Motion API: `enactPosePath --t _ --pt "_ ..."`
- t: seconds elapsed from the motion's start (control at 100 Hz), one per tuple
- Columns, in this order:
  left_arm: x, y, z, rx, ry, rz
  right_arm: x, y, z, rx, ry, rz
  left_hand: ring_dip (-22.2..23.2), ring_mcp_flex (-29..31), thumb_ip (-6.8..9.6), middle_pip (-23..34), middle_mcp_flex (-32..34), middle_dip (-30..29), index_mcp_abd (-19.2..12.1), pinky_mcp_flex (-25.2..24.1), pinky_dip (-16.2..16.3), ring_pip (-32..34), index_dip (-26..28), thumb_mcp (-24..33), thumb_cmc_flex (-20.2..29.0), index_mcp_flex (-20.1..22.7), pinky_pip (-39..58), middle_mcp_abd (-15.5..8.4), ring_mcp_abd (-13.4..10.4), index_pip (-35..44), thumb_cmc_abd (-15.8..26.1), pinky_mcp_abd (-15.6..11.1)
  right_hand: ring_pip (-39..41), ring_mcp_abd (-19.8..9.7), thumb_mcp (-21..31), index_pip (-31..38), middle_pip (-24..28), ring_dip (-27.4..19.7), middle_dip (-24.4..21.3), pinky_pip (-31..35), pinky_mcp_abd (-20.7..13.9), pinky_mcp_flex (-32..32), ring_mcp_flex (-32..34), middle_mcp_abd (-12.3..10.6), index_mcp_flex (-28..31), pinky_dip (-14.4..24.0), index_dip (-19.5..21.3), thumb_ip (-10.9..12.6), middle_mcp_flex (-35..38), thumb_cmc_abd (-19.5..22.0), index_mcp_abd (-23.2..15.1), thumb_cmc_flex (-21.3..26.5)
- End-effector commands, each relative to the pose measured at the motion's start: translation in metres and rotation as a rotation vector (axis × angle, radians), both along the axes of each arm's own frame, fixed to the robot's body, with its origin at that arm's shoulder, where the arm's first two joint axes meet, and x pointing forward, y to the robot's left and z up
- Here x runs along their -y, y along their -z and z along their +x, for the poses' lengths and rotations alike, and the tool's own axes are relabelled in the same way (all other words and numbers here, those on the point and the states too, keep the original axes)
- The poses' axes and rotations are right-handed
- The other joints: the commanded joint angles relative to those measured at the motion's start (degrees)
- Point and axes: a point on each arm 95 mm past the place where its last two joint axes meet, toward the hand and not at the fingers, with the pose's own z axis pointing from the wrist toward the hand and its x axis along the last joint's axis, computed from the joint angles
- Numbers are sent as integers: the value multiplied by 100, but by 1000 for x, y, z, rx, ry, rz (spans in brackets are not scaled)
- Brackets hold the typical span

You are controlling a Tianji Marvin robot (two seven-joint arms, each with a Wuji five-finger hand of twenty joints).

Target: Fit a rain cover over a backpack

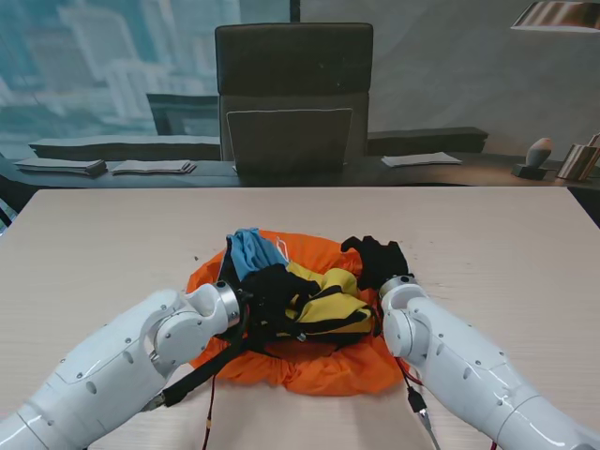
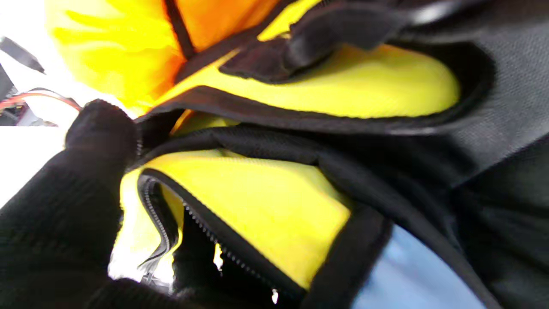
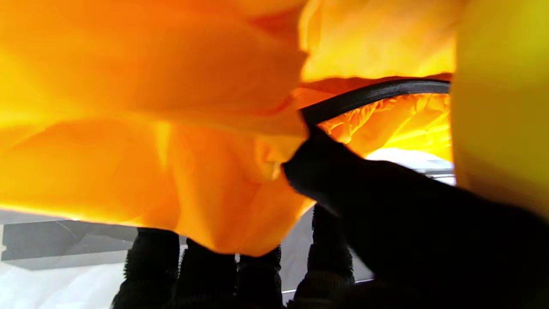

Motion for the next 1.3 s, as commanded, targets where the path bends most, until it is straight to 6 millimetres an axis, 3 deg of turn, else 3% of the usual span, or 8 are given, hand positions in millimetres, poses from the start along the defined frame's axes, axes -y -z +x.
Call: enactPosePath --t 0.0,0.1,0.18,0.32,0.46,0.56,0.77,1.29 --pt "-5 21 2 -44 -49 23 -6 -2 -4 -3 -30 16 -46 -533 -174 -333 -506 7 -728 -233 200 -398 599 190 97 1005 424 -90 82 656 -117 213 -80 -40 231 65 -45 92 -25 -84 33 -156 -165 69 32 48 -75 302 119 67 46 -219" --pt "-6 26 8 -37 -56 72 -7 -5 -7 0 -42 61 -2426 -1658 -80 -2961 -1163 -2971 -1739 -880 -504 -3427 1386 -592 1132 1812 -800 758 382 1443 40 376 -140 39 -123 13 -110 124 -47 -202 37 -406 -449 91 0 -5 -124 278 77 369 117 -491" --pt "-11 27 13 -37 -16 147 -5 -9 -9 -2 -51 85 -3244 -1202 239 -3105 -431 -3824 -1590 -746 -577 -4084 2496 386 1034 1532 -939 783 84 1795 -43 224 -282 76 -602 -47 -172 127 -71 -364 -11 -926 -1007 84 -90 -85 -167 255 -96 631 143 -719" --pt "-20 31 16 -11 -52 111 4 -16 -15 22 -84 62 -2526 1323 474 -3285 2909 -1706 -1575 76 -199 -2496 3539 1584 1454 1351 -248 228 140 2665 -346 357 -631 7 -1077 -188 -289 18 -130 -773 -77 -1625 -1705 26 -205 -337 -215 181 -416 705 136 -1104" --pt "-32 30 15 -42 -105 62 17 -26 -25 31 -120 33 -1433 1017 310 -3008 2422 -980 -1506 211 -143 -1993 3679 1190 2087 845 -159 363 465 2444 -16 195 -1034 -145 -1439 -389 -465 -166 -241 -1522 51 -1777 -2242 -60 -310 -759 -218 186 -772 837 54 -1316" --pt "-41 27 13 -41 -120 63 25 -33 -31 70 -179 30 -1270 866 112 -2935 2195 -885 -1366 214 -164 -2081 2728 892 2386 520 -189 424 477 1678 289 29 -987 -158 -983 -180 -454 -163 -234 -1407 64 -1759 -2030 -138 1150 -588 34 225 -104 744 73 -1148" --pt "-53 20 9 -21 -169 15 40 -33 -39 88 -263 -57 -1028 520 -2 -2698 1648 -270 -923 95 -173 -1994 950 362 2902 1900 -209 655 672 1143 824 170 -467 -33 -406 138 71 85 163 -748 170 -1686 -1335 50 3025 -443 -470 -593 1526 313 6 -709" --pt "-70 -4 2 83 -289 -132 -1 -29 -65 -115 -420 -52 -961 638 -156 -2291 1310 268 -845 538 -159 -1737 1927 726 2876 1272 -177 673 756 1749 898 573 -486 -224 -761 -1471 30 99 682 -1460 125 -1783 -1880 -102 1453 -640 -388 122 771 591 -633 -1326"
